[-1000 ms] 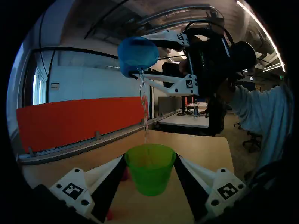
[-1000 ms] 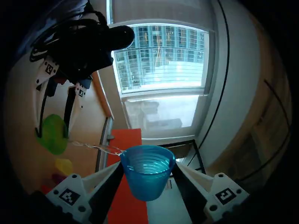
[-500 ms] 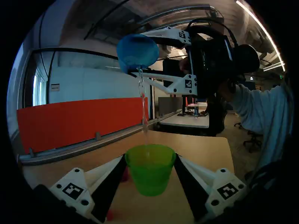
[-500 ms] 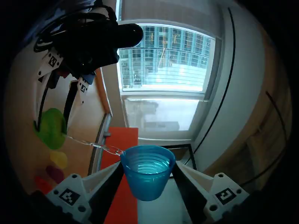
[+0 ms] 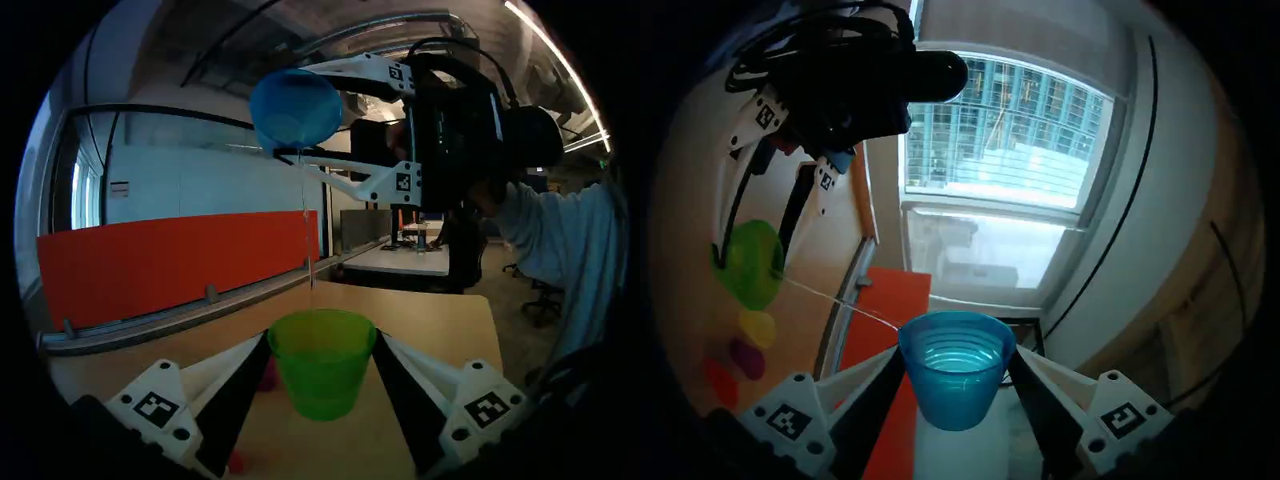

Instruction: Pour water

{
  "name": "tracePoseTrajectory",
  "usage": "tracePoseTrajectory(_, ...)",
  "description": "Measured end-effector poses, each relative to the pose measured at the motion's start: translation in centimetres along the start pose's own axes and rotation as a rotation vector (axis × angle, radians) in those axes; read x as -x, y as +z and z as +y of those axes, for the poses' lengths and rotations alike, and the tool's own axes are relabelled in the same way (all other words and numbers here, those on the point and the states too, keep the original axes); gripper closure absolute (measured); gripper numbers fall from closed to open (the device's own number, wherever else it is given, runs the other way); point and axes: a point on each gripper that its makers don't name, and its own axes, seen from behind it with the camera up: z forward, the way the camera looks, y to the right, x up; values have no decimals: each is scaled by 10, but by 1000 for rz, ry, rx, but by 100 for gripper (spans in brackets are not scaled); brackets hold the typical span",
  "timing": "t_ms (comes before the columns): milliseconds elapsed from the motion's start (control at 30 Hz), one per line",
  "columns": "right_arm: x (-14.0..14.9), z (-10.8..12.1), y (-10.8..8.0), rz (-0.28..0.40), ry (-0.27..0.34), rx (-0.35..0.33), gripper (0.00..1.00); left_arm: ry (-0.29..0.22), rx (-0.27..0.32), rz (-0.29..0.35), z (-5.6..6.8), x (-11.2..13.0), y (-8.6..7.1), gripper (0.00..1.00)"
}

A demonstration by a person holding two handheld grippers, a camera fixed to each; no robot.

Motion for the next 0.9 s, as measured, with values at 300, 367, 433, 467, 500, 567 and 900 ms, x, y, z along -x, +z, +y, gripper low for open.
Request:
tracePoseTrajectory(300,-6,-1,1,3,-58,-4,11,-3,-6,6,-1,-1,-1,12)
tracePoseTrajectory(367,-8,0,0,7,-57,-3,11,-6,-6,8,-2,-1,0,12)
tracePoseTrajectory(433,-9,0,0,10,-55,-2,11,-9,-7,10,-2,-1,0,12)
tracePoseTrajectory(467,-10,0,0,10,-54,-2,11,-11,-8,12,-3,-1,0,12)
tracePoseTrajectory(500,-10,0,0,11,-53,-2,11,-13,-8,12,-3,-1,0,12)
tracePoseTrajectory(567,-9,0,-1,9,-49,-1,11,-14,-10,13,-4,-1,0,12)
tracePoseTrajectory(900,-3,-7,-5,3,91,-11,11,-16,-15,14,-4,-2,-2,12)
